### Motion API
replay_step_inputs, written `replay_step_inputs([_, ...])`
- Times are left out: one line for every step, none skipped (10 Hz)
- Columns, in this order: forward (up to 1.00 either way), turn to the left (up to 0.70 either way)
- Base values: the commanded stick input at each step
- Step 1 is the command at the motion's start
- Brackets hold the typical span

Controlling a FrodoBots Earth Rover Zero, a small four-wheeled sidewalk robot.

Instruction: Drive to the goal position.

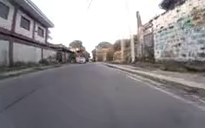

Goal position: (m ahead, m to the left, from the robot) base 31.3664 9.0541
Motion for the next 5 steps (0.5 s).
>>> replay_step_inputs([1.00, 0.05])
replay_step_inputs([1.00, 0.05])
replay_step_inputs([1.00, 0.05])
replay_step_inputs([1.00, 0.05])
replay_step_inputs([1.00, 0.05])
